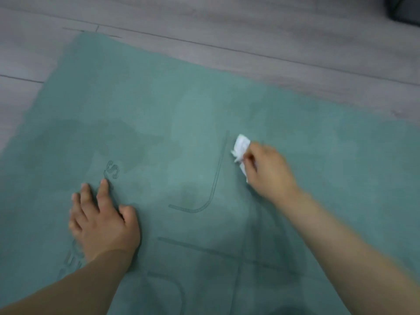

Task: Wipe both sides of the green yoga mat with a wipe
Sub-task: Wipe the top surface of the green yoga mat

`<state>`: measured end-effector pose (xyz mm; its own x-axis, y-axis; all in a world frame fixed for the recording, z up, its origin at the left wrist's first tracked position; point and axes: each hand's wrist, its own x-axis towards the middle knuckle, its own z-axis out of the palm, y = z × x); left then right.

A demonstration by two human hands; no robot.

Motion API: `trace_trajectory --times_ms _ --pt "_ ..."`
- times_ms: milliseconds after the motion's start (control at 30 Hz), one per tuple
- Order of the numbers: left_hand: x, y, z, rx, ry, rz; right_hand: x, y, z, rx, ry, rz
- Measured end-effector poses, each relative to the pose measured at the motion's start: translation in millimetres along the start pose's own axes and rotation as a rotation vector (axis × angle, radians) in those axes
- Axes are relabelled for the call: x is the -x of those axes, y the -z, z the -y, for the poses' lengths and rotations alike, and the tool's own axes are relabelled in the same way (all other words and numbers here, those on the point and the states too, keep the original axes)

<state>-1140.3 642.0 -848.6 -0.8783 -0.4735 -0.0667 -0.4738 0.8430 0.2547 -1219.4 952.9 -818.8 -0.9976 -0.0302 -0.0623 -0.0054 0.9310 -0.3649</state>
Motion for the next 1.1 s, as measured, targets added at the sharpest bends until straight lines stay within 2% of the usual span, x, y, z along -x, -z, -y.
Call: trace_trajectory --times_ms 100,167,267,333,400,467,533,600,667,733,800,833,900,933,1000,1100 --pt "0 1 0 -0.005 0.001 -0.004 102 -12 43 -0.040 0.079 0.160" --pt "0 2 1 0.003 -0.016 -0.012 135 -19 54 0.012 0.064 0.176" --pt "1 1 3 -0.004 -0.036 -0.007 143 -18 55 0.025 -0.238 0.192" --pt "0 0 4 -0.012 -0.033 0.003 133 -20 67 0.065 -0.432 0.131" --pt "-1 0 4 -0.018 -0.033 0.013 112 -33 104 0.066 -0.487 0.041" --pt "-2 -2 5 -0.018 -0.038 0.003 89 -55 157 -0.025 -0.378 0.084" --pt "-3 -4 7 0.004 -0.044 -0.025 76 -72 203 -0.094 -0.119 0.122" --pt "-3 -4 6 0.012 -0.041 -0.036 72 -74 202 -0.052 0.070 0.096" --pt "-2 -4 5 0.009 -0.029 -0.015 90 -57 164 0.009 0.099 0.114" --pt "-1 -1 4 0.014 -0.026 -0.012 123 -38 116 0.085 -0.053 0.122" --pt "1 0 3 0.014 -0.031 -0.007 155 -17 75 0.156 -0.321 0.132" --pt "1 0 3 0.018 -0.031 -0.007 163 -12 64 0.205 -0.442 0.136" --pt "0 0 3 0.015 -0.026 -0.009 161 -15 71 0.206 -0.547 0.178" --pt "0 0 3 0.011 -0.029 -0.008 150 -24 87 0.135 -0.495 0.160" --pt "-1 -2 4 0.014 -0.032 -0.019 121 -48 136 -0.051 -0.256 0.125" --pt "-2 -5 6 0.029 -0.037 -0.075 93 -69 186 -0.179 0.152 0.205"
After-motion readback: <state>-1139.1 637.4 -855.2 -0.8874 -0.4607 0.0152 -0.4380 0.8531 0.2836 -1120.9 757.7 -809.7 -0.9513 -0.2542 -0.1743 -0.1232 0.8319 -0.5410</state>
